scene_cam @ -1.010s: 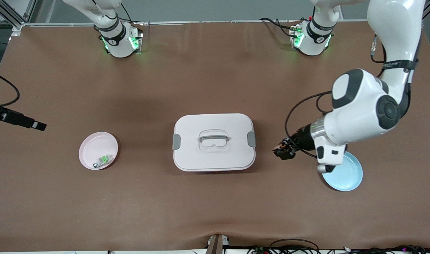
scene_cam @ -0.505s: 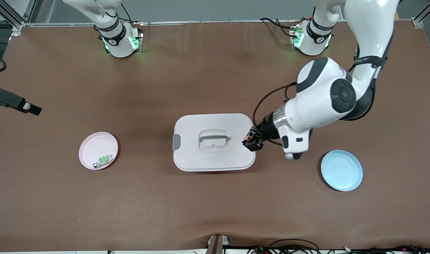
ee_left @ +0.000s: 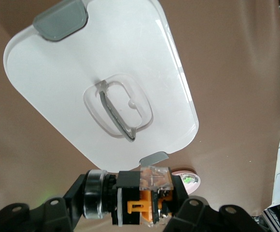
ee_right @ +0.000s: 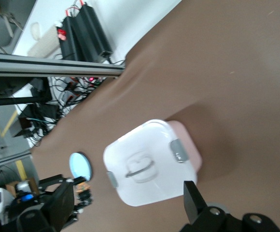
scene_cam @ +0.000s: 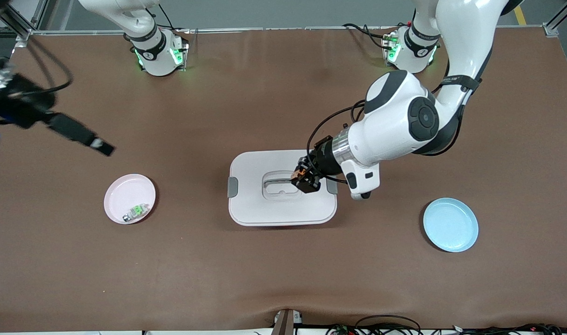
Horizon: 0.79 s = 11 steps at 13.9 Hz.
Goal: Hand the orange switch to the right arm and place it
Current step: 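Carry the switch over the white box while the right gripper reaches in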
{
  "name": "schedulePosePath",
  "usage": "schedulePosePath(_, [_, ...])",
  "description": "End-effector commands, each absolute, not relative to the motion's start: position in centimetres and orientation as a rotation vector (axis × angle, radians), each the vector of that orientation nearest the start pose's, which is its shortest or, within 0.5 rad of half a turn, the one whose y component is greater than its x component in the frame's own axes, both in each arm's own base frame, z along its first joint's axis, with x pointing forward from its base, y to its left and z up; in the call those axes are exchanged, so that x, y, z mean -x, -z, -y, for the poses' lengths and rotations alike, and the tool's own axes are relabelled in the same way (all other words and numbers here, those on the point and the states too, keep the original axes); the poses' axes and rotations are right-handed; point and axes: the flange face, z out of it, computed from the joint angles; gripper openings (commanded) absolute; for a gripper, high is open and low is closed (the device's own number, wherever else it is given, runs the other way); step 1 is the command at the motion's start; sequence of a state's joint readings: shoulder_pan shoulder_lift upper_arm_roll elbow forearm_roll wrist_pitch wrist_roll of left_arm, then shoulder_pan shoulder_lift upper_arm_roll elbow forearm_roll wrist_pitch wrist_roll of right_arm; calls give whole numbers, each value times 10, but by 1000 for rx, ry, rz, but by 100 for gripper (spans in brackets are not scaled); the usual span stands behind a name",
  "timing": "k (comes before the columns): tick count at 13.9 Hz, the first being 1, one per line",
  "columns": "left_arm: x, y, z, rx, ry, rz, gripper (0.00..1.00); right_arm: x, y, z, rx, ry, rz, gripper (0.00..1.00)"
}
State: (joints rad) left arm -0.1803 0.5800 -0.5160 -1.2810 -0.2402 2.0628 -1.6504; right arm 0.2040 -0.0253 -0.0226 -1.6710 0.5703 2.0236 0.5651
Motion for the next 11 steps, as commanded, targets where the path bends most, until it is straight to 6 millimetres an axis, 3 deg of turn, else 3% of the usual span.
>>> schedulePosePath(1, [-606,-487,424,2892,-690,2006,0,-534,-638,-176,2289,198,-709,100])
schedulePosePath(3, [-602,-486,431,2868,-700,2021,0,-533,-634,-193,2192,185,-725,100])
schedulePosePath(6, [-604,-481,430,2861,-700,2028,0,-527,-624,-215,2198,203,-642,100])
schedulePosePath(9, [-611,-476,428,2878,-680,2061,0,-519,-586,-228,2178,179,-541,100])
schedulePosePath(11, [-615,-473,428,2883,-674,2085,0,-507,-561,-247,2135,188,-490,100])
